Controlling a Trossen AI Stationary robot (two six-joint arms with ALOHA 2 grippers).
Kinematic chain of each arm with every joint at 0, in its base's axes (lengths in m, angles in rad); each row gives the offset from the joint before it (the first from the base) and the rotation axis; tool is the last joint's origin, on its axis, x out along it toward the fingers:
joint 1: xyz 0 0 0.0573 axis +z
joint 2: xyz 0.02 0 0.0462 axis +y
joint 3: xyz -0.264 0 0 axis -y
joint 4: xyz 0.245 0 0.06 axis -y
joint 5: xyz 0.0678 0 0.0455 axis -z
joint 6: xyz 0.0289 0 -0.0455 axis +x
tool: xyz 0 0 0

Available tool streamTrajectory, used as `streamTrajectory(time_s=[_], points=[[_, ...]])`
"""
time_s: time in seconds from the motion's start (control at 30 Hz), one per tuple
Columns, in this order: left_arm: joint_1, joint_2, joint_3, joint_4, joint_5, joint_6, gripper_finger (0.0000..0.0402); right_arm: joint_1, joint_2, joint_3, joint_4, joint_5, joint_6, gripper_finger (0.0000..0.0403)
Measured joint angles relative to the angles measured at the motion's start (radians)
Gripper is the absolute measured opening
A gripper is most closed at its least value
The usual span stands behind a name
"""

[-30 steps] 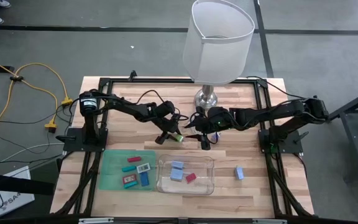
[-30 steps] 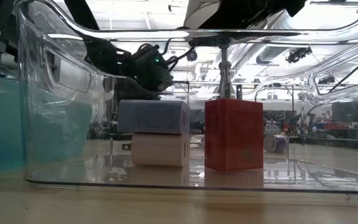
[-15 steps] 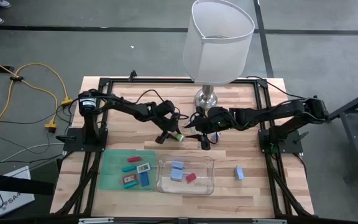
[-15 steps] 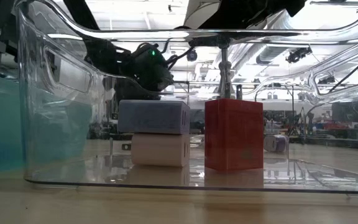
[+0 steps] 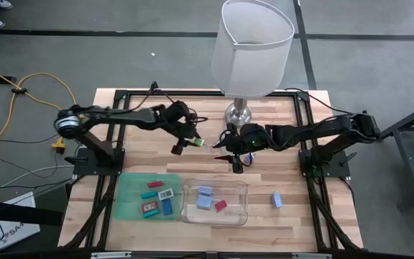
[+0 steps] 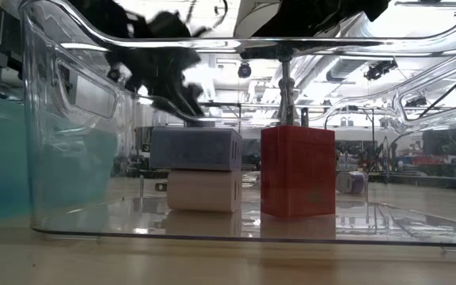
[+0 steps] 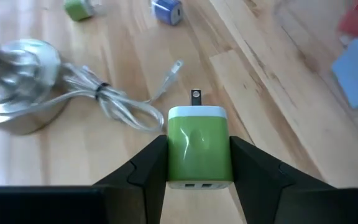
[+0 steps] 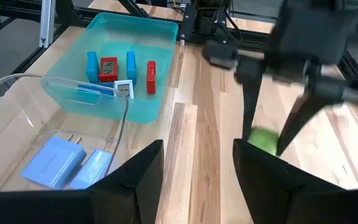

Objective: Pick & Place Office items
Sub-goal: Put the left green charger adapter into the transparent bin

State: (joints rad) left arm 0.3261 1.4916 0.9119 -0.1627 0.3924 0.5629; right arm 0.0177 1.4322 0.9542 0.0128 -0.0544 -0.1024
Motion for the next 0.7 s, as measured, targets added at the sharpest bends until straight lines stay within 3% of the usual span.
streamTrajectory(time_s=[0.27, 0.7], points=[[-0.182, -0.174, 0.000, -0.148, -0.211, -0.120, 0.0148, 0.000, 0.000, 0.000, -0.001, 0.000, 0.000, 0.0180], [-0.622, -0.191, 0.000, -0.121, -0.597, -0.368, 0.0148, 0.000, 0.000, 0.000, -0.001, 0.000, 0.000, 0.0180]])
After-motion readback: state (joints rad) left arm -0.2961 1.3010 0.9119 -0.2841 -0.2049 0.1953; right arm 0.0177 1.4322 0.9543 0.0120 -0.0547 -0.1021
